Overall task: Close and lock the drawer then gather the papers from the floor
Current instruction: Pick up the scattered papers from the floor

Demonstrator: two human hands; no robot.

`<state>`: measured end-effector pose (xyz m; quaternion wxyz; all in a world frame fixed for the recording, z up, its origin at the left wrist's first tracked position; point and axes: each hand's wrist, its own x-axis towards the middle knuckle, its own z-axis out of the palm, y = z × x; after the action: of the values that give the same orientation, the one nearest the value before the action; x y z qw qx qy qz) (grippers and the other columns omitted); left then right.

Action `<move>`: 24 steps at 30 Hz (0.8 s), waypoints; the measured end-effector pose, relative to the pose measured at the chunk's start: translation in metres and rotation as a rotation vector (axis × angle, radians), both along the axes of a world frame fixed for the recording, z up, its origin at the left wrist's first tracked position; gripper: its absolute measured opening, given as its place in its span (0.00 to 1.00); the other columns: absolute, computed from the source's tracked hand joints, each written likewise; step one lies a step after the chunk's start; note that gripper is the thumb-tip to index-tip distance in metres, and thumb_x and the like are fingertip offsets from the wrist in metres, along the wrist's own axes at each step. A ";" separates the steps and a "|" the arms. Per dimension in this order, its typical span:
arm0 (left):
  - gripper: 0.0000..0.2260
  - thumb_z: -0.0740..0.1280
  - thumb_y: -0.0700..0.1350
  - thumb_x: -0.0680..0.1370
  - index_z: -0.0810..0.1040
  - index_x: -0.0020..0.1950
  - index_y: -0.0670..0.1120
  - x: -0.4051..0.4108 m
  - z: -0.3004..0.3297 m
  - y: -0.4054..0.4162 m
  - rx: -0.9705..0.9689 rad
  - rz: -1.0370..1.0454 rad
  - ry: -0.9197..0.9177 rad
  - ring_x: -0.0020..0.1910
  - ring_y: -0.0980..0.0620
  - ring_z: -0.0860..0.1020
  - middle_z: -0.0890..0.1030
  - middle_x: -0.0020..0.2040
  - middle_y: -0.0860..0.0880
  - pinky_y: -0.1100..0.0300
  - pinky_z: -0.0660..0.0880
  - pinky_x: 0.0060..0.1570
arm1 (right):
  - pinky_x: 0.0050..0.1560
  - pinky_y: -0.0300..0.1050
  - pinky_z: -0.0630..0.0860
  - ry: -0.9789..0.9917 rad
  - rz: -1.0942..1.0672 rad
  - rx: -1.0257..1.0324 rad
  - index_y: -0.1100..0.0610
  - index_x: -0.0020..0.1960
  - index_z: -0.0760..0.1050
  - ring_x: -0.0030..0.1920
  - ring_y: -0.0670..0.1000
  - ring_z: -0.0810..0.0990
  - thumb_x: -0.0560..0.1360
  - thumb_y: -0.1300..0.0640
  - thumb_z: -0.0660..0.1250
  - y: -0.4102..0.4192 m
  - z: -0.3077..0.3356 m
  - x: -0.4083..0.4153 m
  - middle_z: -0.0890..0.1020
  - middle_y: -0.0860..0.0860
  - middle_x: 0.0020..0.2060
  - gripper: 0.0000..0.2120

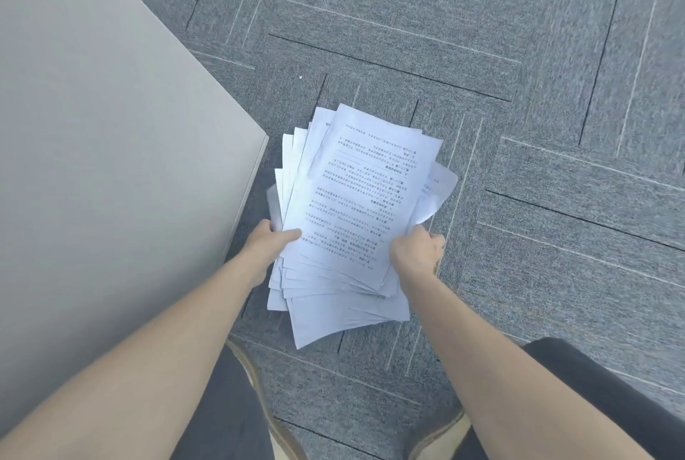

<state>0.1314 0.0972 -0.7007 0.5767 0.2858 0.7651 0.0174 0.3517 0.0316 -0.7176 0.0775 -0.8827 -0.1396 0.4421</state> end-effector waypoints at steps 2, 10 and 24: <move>0.31 0.79 0.50 0.62 0.77 0.62 0.43 -0.003 -0.008 -0.002 -0.039 0.116 -0.085 0.55 0.44 0.83 0.84 0.57 0.44 0.44 0.78 0.60 | 0.51 0.51 0.70 0.007 0.008 0.013 0.66 0.63 0.72 0.65 0.60 0.68 0.76 0.68 0.55 -0.002 0.000 0.001 0.62 0.58 0.70 0.17; 0.18 0.74 0.40 0.74 0.80 0.63 0.41 0.015 0.003 -0.008 -0.104 0.178 -0.175 0.55 0.43 0.84 0.85 0.56 0.43 0.45 0.77 0.63 | 0.48 0.51 0.71 0.150 0.024 0.094 0.56 0.55 0.73 0.42 0.57 0.74 0.76 0.65 0.50 -0.005 -0.006 0.003 0.65 0.53 0.63 0.17; 0.18 0.68 0.34 0.78 0.75 0.68 0.39 0.024 0.010 -0.005 0.052 -0.108 -0.082 0.56 0.46 0.77 0.80 0.64 0.42 0.54 0.72 0.60 | 0.59 0.56 0.72 0.083 -0.117 0.065 0.60 0.74 0.65 0.65 0.61 0.72 0.80 0.52 0.63 -0.005 0.005 0.013 0.63 0.58 0.71 0.25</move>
<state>0.1554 0.0927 -0.6904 0.6002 0.3405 0.7236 0.0181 0.3642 0.0262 -0.7123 0.1377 -0.8671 -0.0987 0.4684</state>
